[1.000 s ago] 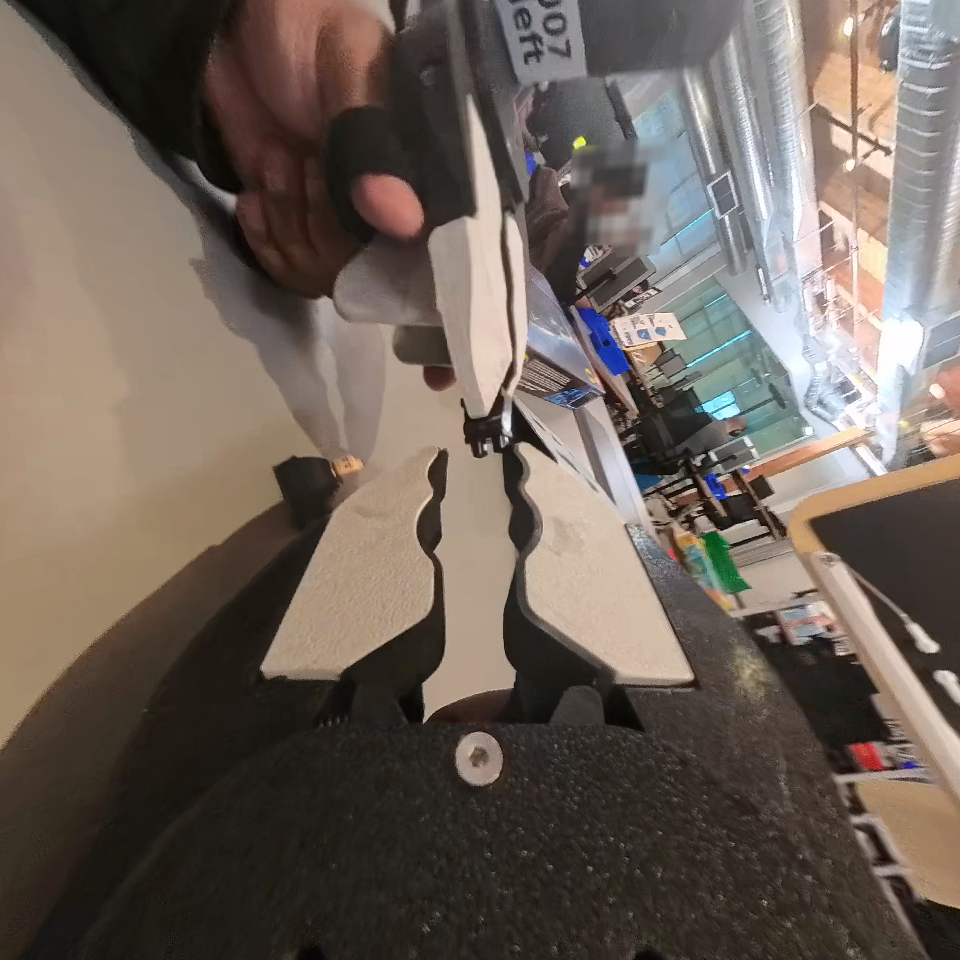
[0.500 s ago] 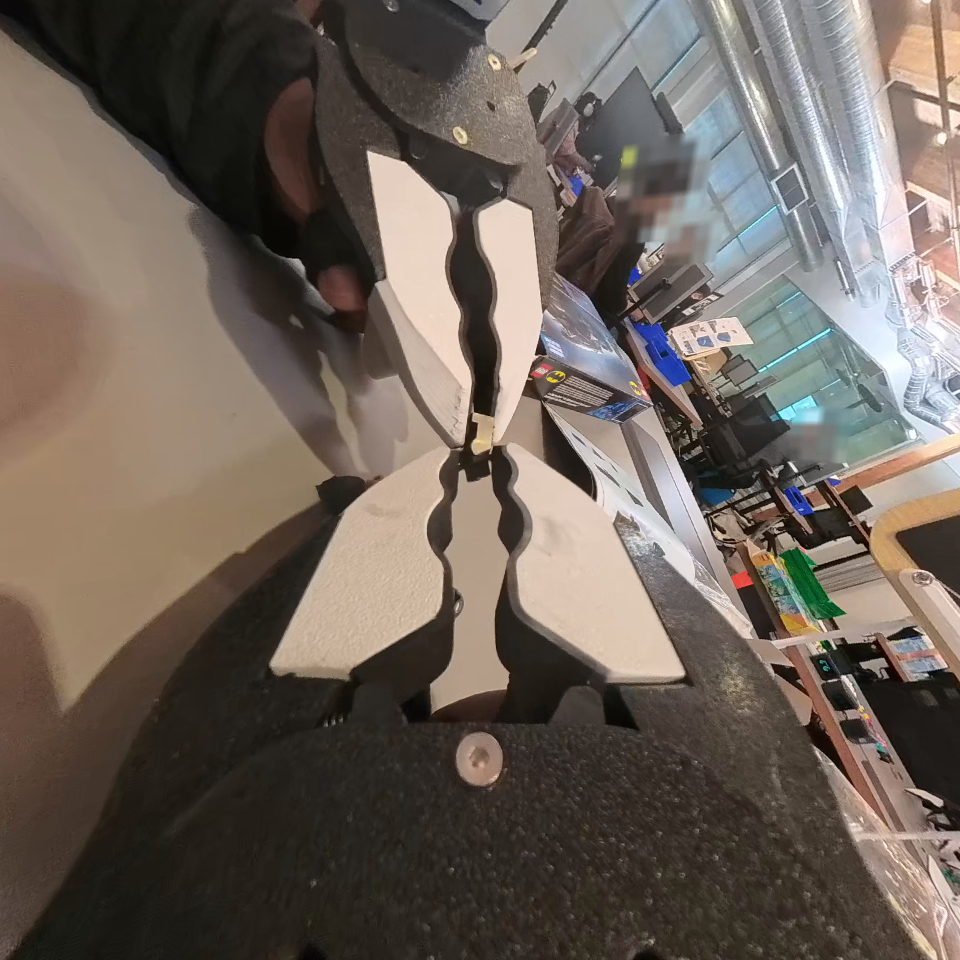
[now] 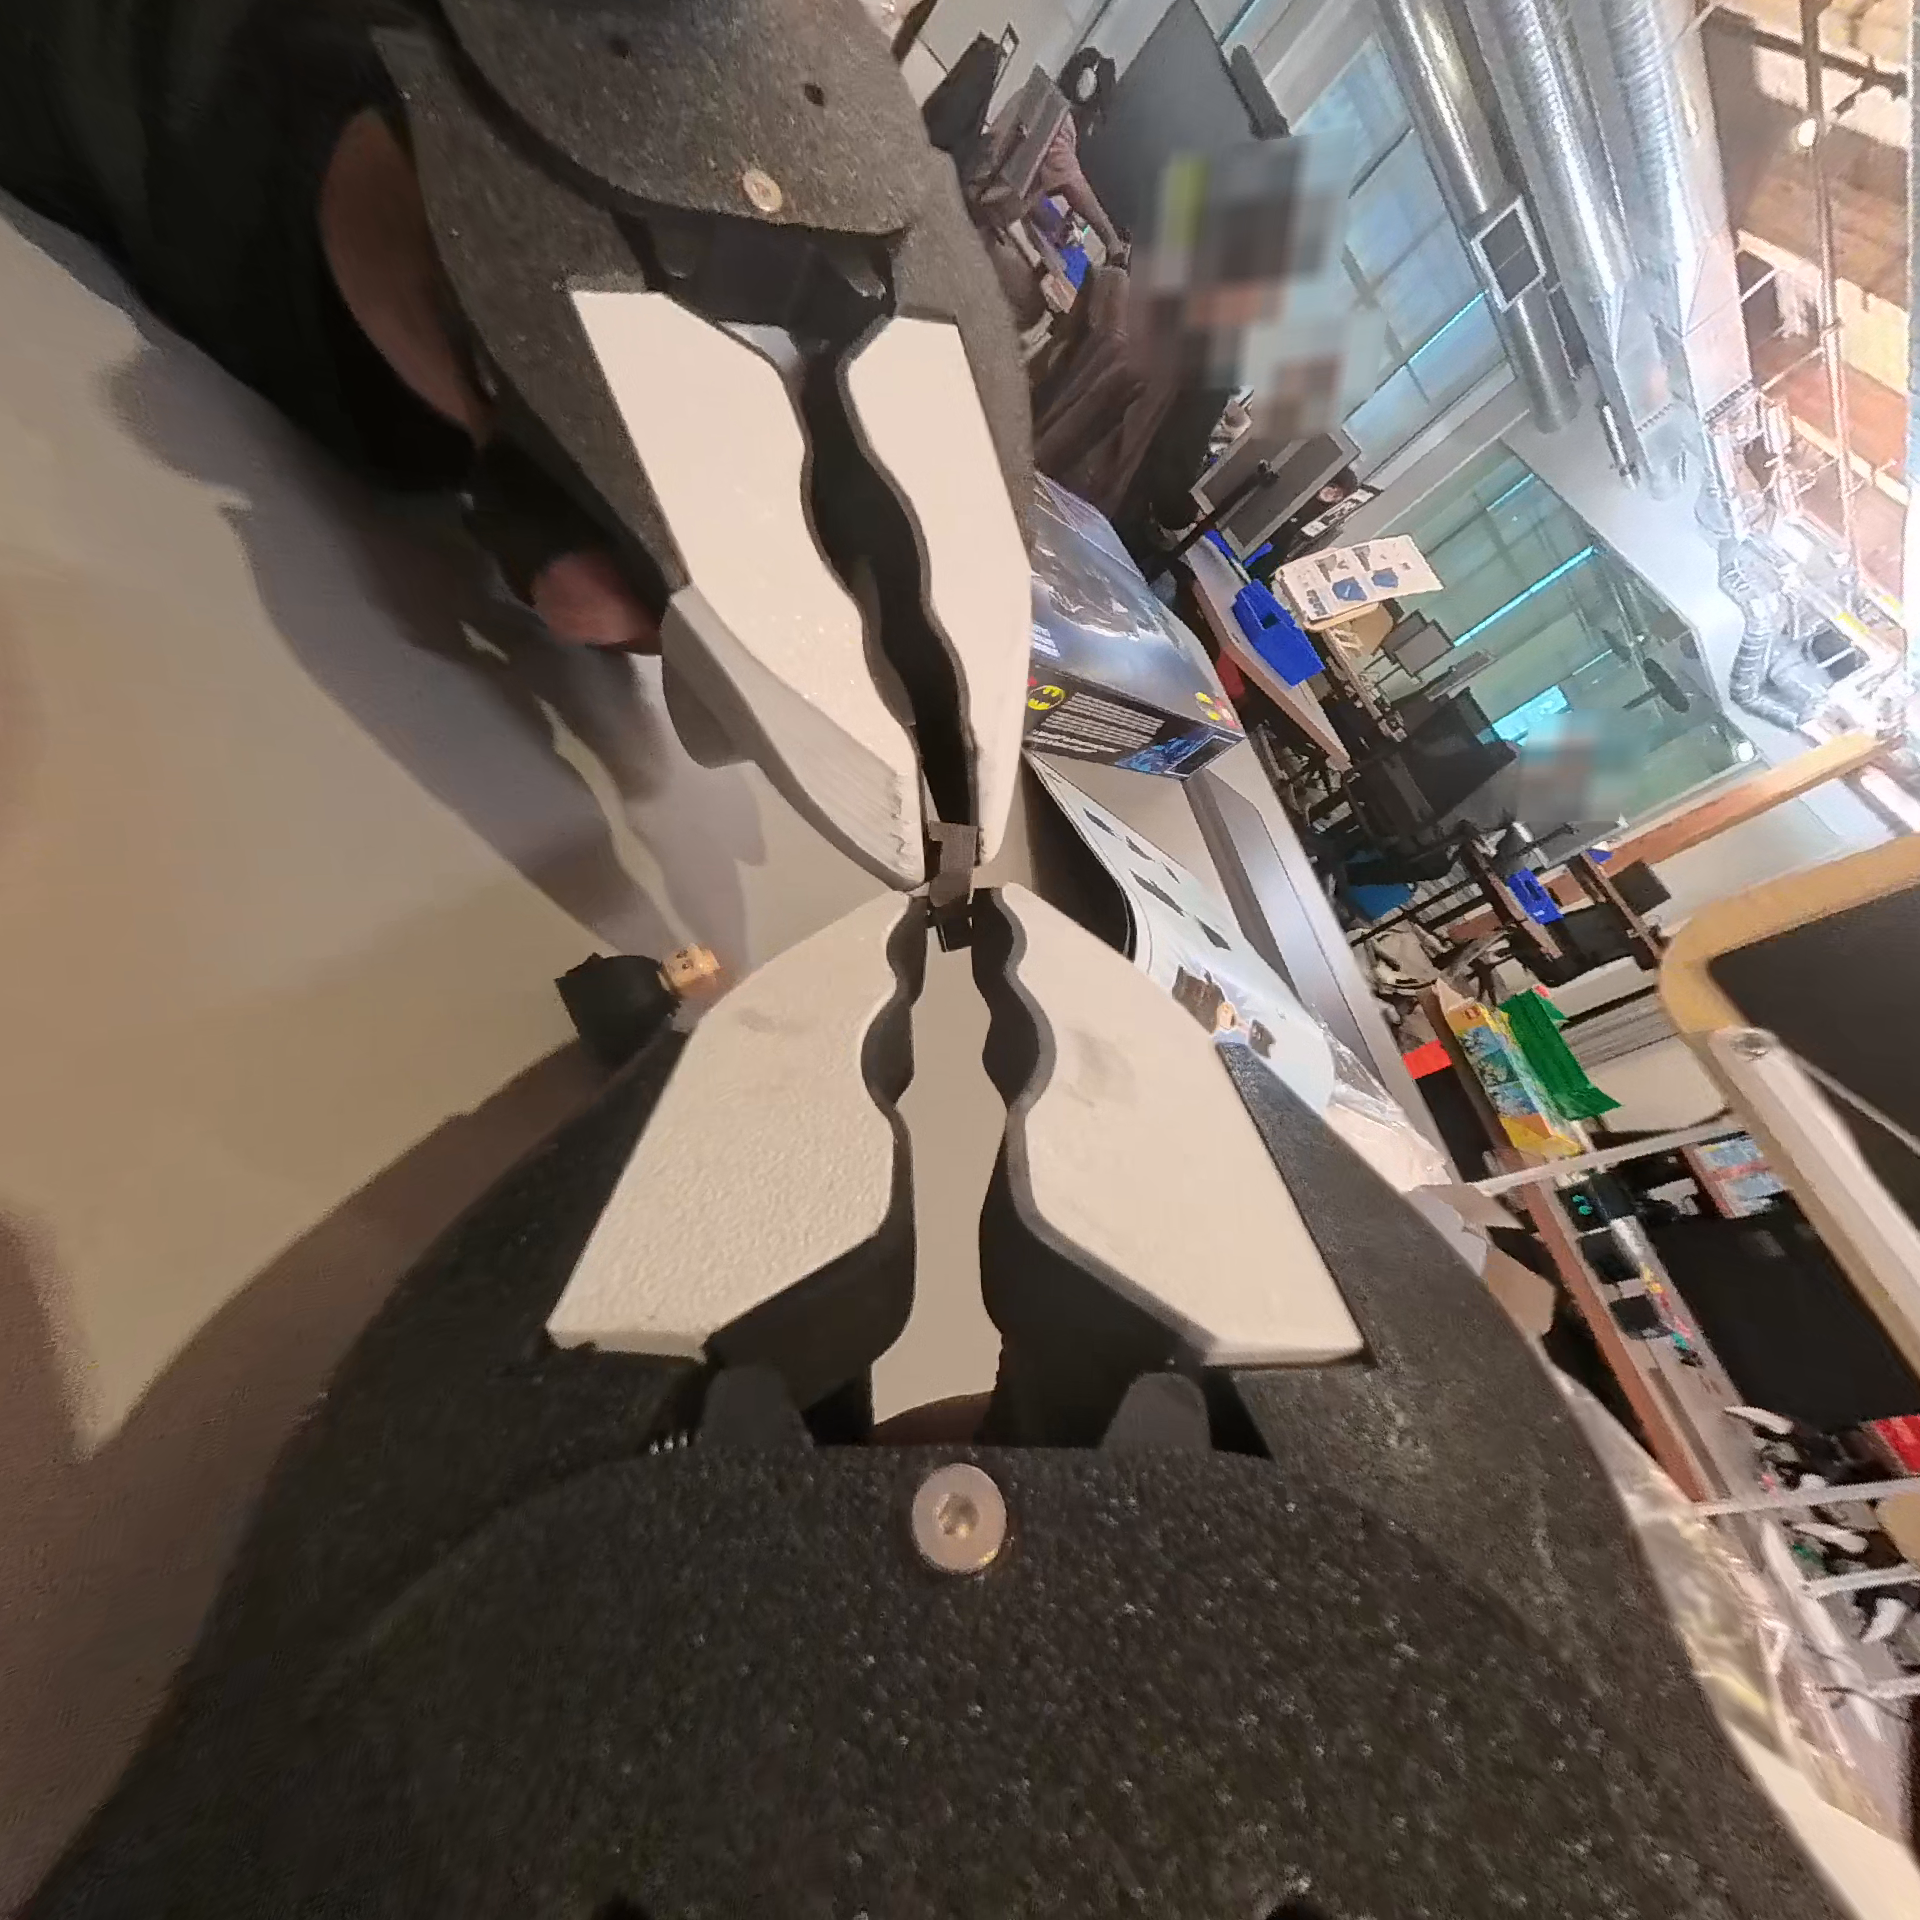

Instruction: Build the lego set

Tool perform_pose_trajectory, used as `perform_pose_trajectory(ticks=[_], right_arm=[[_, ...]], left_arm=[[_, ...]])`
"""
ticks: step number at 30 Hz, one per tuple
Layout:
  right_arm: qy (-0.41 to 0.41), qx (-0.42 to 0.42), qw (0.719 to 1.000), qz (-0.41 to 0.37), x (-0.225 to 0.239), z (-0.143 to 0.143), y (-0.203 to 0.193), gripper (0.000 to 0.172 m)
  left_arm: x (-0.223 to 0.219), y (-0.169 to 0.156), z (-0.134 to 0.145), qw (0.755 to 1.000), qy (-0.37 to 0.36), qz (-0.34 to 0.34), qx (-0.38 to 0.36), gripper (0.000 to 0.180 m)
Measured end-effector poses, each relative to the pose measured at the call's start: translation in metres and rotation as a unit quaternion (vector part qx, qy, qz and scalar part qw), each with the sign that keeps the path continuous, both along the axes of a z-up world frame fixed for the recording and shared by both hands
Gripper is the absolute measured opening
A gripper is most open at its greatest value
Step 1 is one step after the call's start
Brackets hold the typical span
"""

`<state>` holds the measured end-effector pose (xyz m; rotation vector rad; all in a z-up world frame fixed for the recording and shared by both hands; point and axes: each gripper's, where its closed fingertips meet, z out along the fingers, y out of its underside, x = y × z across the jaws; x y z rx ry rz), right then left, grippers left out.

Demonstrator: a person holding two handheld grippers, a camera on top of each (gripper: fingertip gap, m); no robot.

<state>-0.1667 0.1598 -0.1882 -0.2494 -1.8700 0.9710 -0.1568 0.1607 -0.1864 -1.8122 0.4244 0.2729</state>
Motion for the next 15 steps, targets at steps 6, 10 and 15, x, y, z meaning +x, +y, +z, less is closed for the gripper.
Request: perform_pose_trajectory(ticks=[6,10,15], right_arm=[[0.068,0.091,0.993,-0.011,0.0,-0.004,0.002,0.008],[0.078,0.105,0.991,-0.006,0.003,-0.005,-0.002,0.009],[0.063,0.093,0.994,0.002,0.003,-0.007,-0.001,0.009]], left_arm=[[0.004,-0.002,0.012,0.996,-0.091,-0.023,0.013,0.027],[0.004,-0.004,0.009,0.999,-0.022,-0.024,0.02,0.018],[0.01,-0.004,-0.003,0.997,0.073,-0.034,0.001,0.013]])
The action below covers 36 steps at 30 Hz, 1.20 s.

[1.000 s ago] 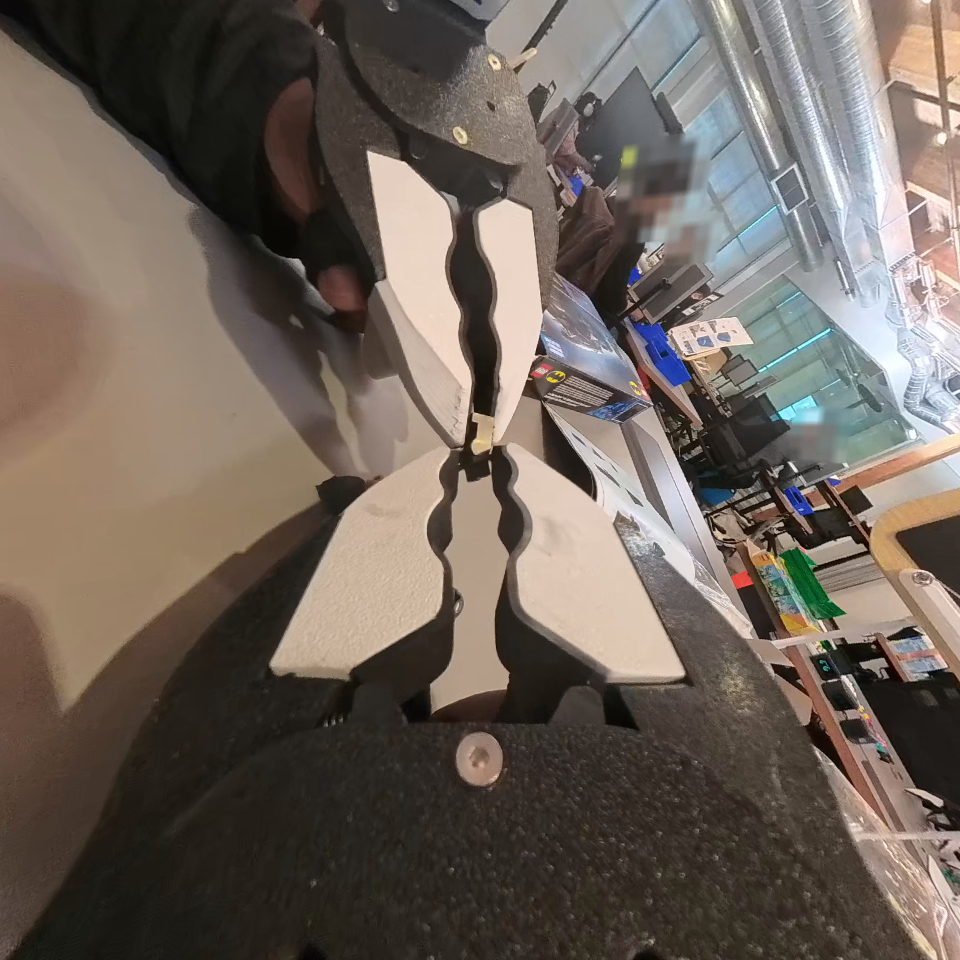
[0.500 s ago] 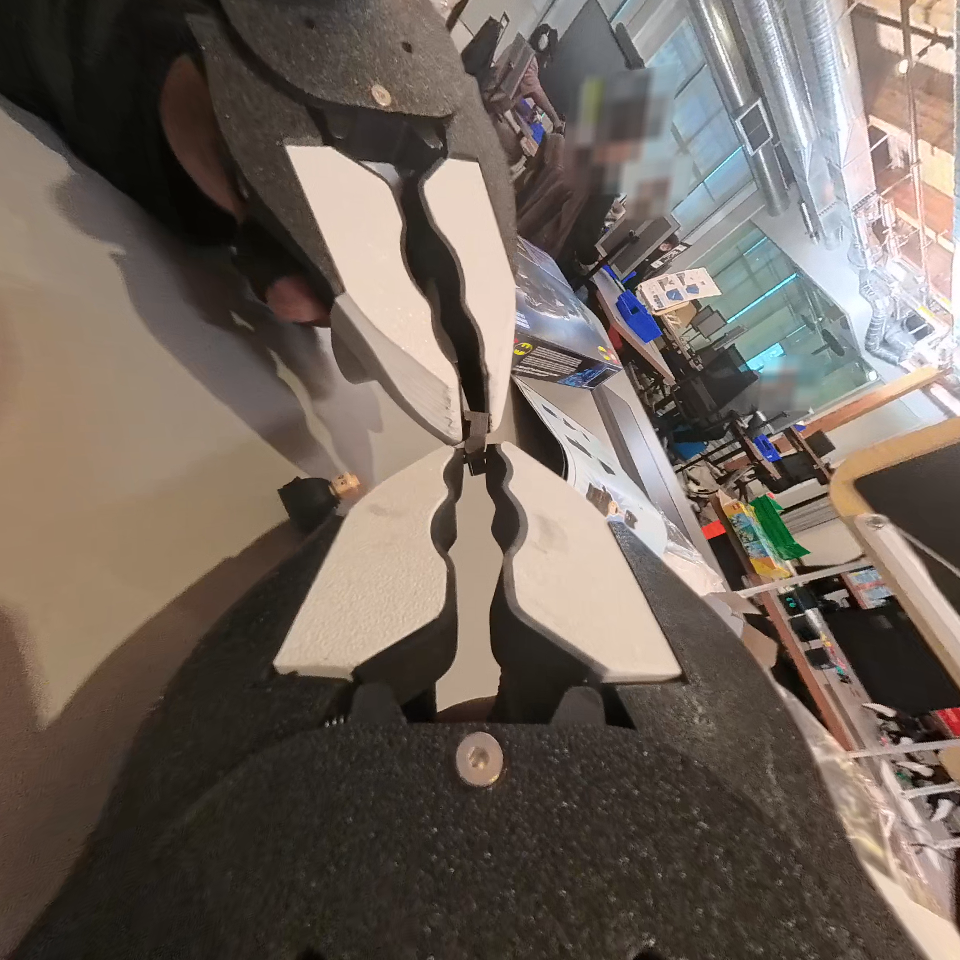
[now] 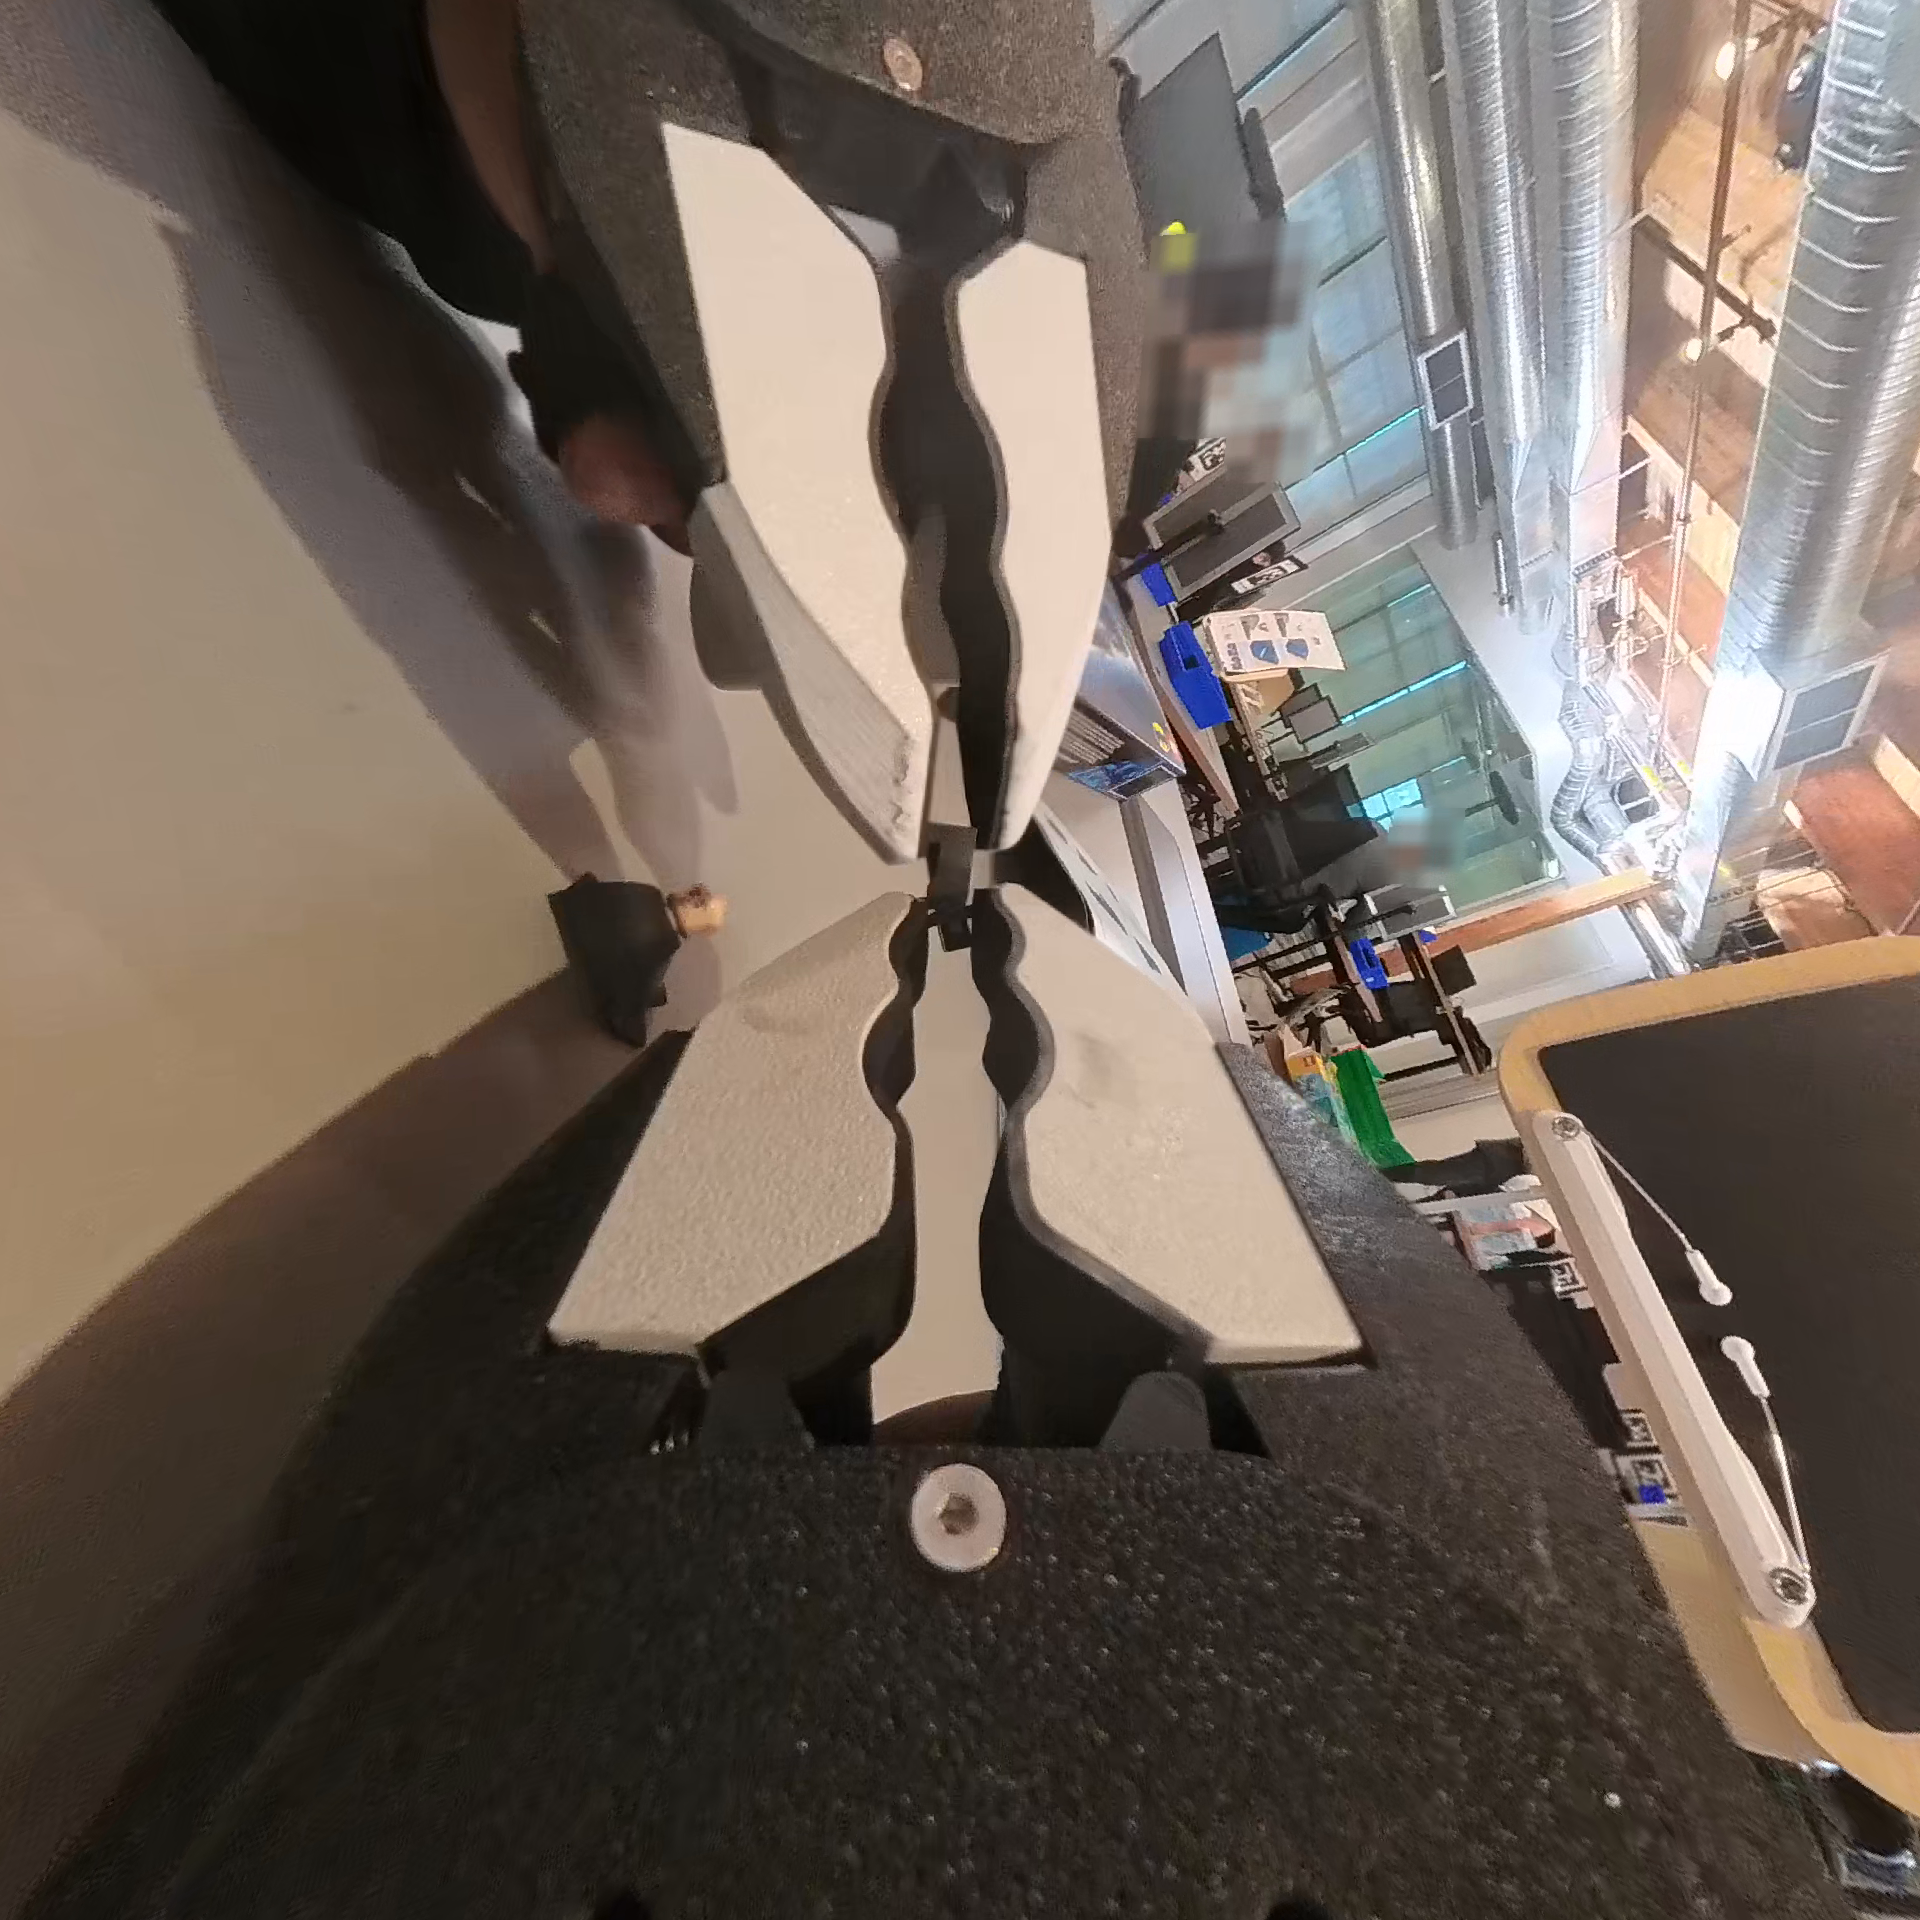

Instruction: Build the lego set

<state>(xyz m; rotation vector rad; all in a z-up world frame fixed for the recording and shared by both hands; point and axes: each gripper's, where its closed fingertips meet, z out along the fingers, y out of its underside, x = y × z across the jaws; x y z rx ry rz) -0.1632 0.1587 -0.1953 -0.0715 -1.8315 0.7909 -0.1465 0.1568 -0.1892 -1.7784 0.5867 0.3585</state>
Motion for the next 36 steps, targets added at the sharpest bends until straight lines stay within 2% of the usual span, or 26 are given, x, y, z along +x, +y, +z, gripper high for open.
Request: perform_pose_trajectory(ticks=[12,22,36], right_arm=[[-0.014,-0.027,1.0,-0.002,-0.0008,0.0032,0.0021,0.008],[-0.008,-0.036,0.999,0.015,0.0037,0.0065,-0.0008,0.009],[-0.024,-0.06,0.998,0.009,0.0026,0.0084,0.0007,0.009]], left_arm=[[0.0013,-0.0006,0.0001,1.0,0.01,-0.003,-0.003,0.007],[-0.0037,0.0003,-0.0025,1.0,0.006,0.007,-0.013,0.029],[-0.0026,0.0006,-0.0014,0.998,0.066,0.01,0.001,0.016]])
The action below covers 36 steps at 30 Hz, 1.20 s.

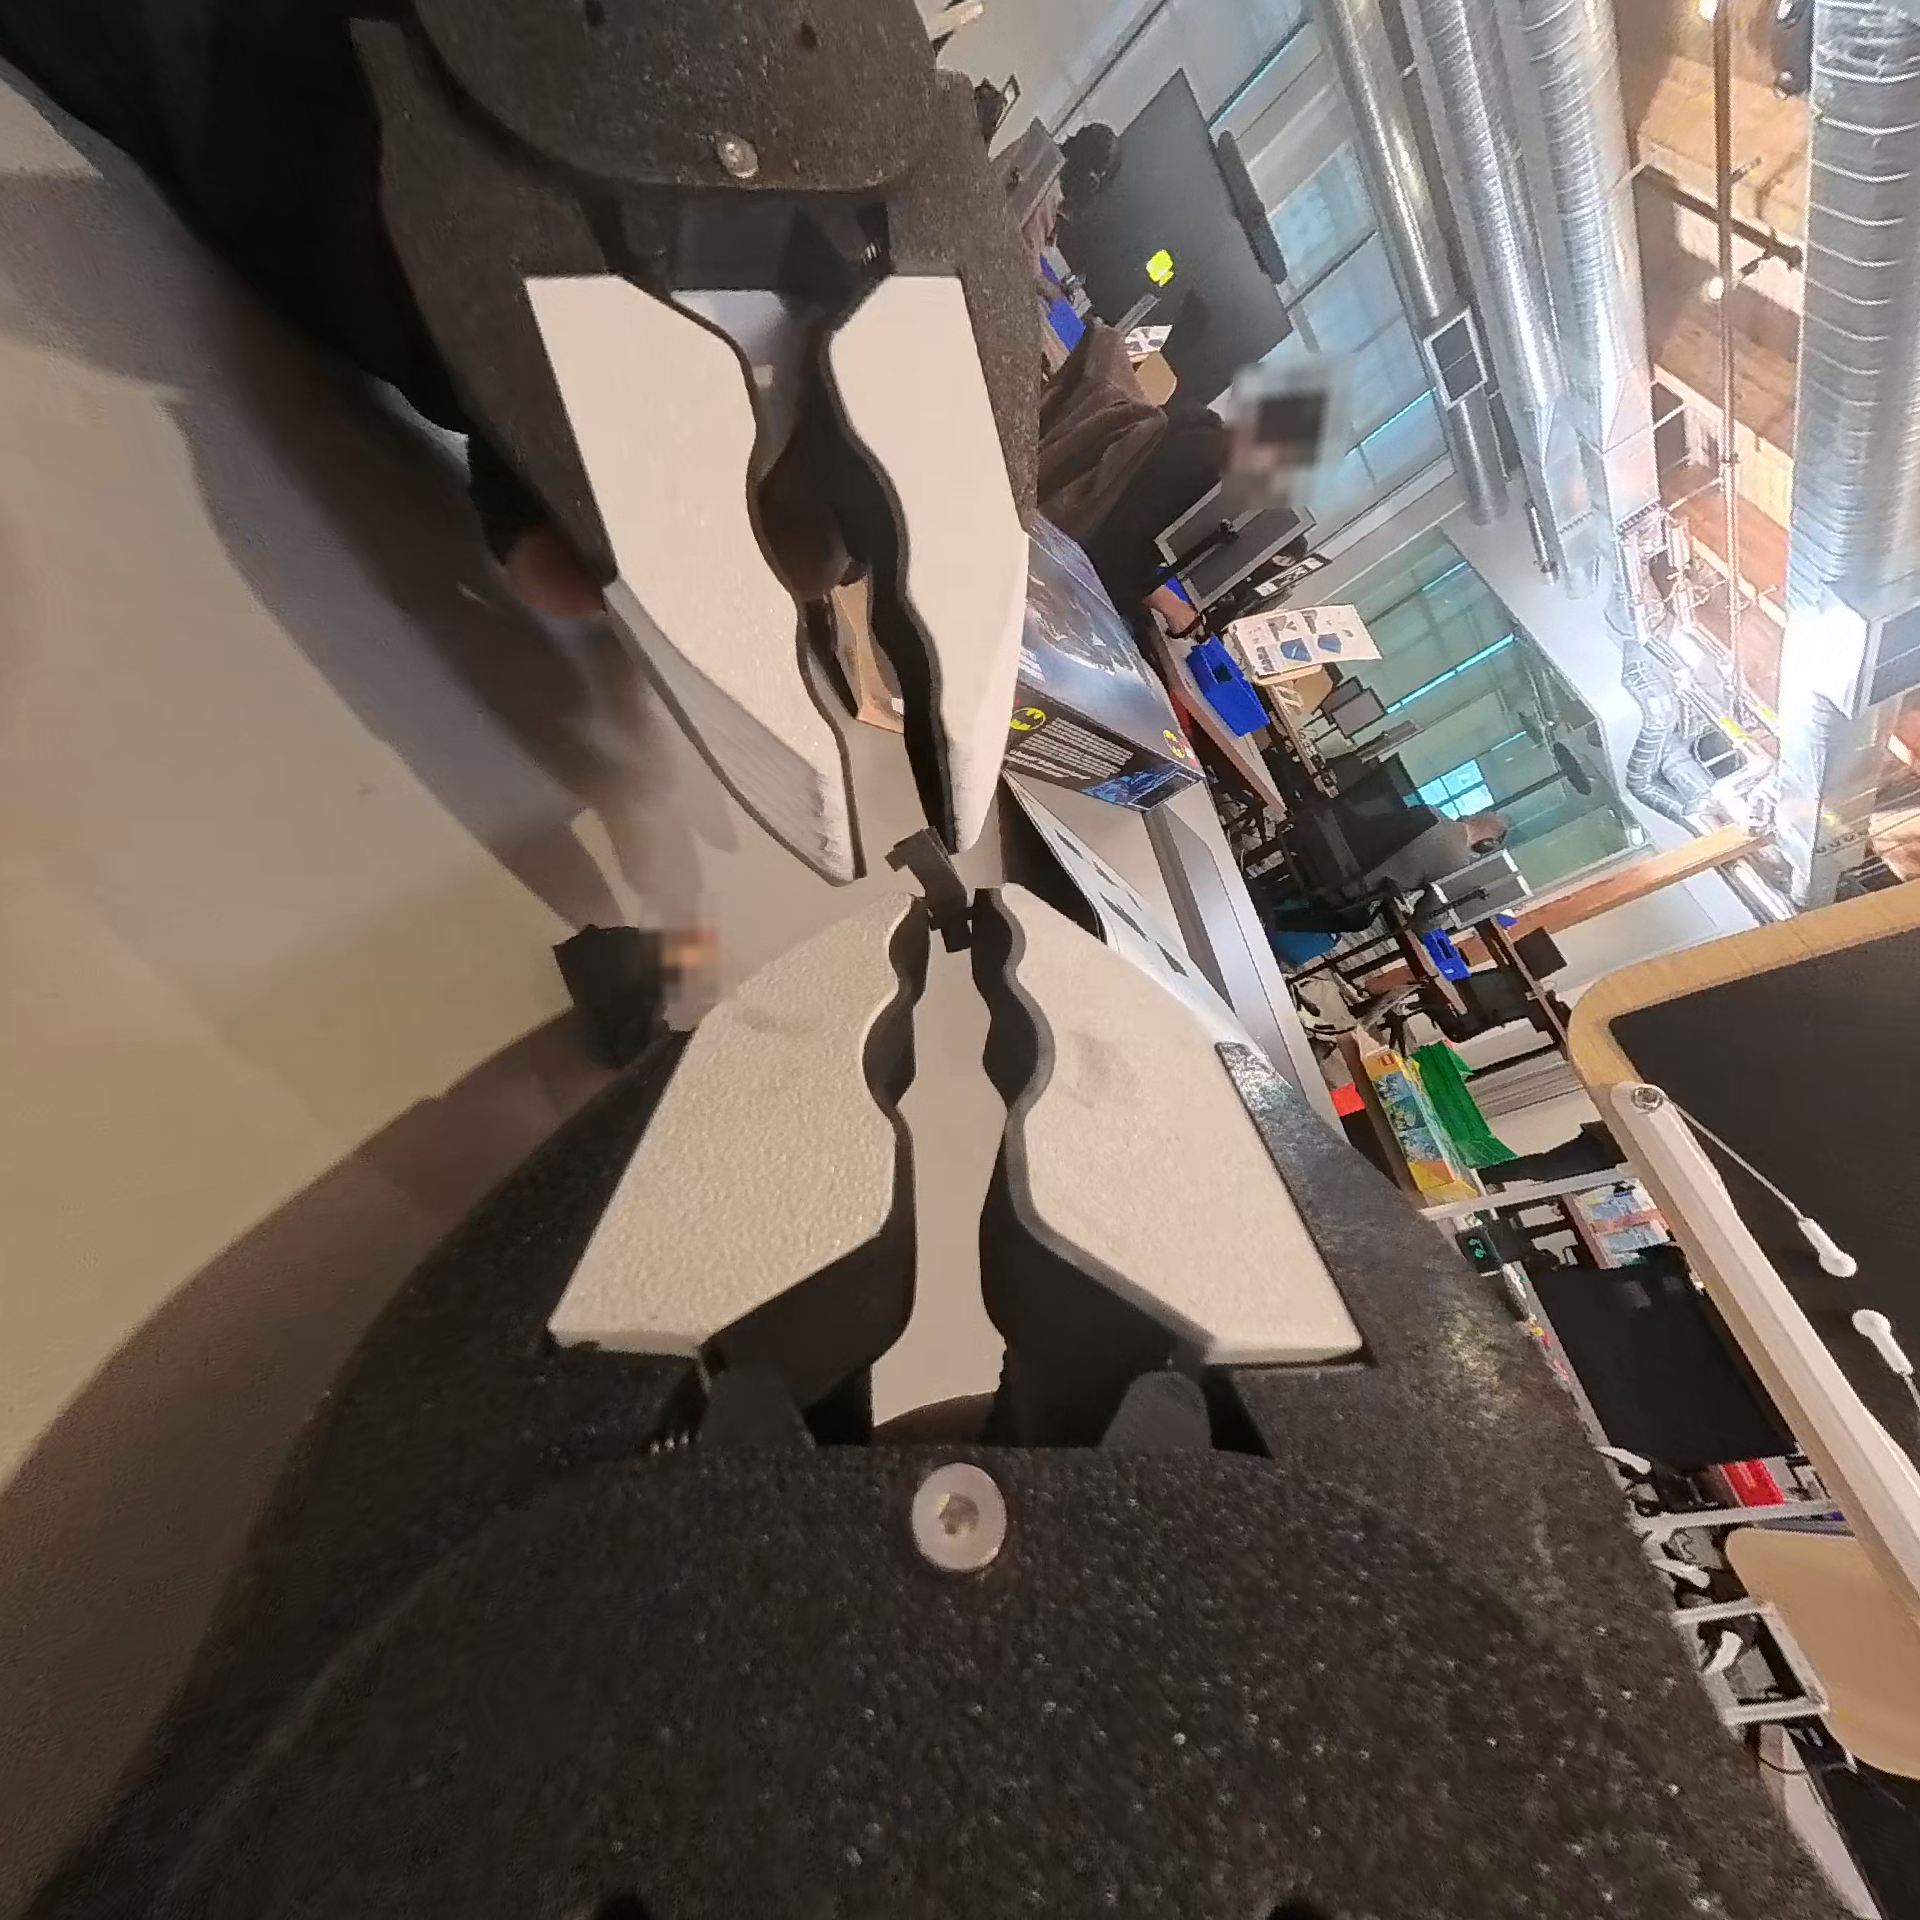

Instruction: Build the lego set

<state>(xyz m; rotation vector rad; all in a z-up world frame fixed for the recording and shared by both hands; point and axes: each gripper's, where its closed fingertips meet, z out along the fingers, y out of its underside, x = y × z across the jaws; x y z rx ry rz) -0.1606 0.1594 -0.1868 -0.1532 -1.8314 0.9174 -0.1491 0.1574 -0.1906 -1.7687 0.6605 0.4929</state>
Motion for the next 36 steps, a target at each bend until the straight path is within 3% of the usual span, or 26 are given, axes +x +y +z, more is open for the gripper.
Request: perform_pose_trajectory(ticks=[6,17,24,27,31,36], right_arm=[[-0.006,-0.001,1.0,0.0,0.0,-0.002,-0.001,0.009],[-0.071,-0.017,0.997,0.015,0.003,-0.011,-0.006,0.008],[-0.106,-0.032,0.994,0.018,0.003,-0.015,-0.007,0.008],[-0.104,-0.031,0.994,0.017,0.003,-0.015,-0.007,0.009],[-0.072,-0.032,0.997,0.01,0.001,-0.009,-0.005,0.013],[-0.001,0.014,1.0,-0.012,-0.003,-0.006,0.001,0.029]], left_arm=[[-0.001,0.0,-0.002,1.0,0.013,0.001,-0.003,0.014],[-0.002,0.0,-0.001,0.994,0.108,0.001,0.018,0.021],[0.002,-0.001,-0.008,0.995,0.104,-0.011,0.002,0.01],[0.001,-0.001,-0.008,0.998,0.059,-0.009,-0.01,0.009],[-0.003,-0.001,-0.004,0.998,-0.062,-0.002,-0.02,0.008],[-0.005,-0.003,0.005,0.964,-0.262,-0.017,-0.039,0.008]])
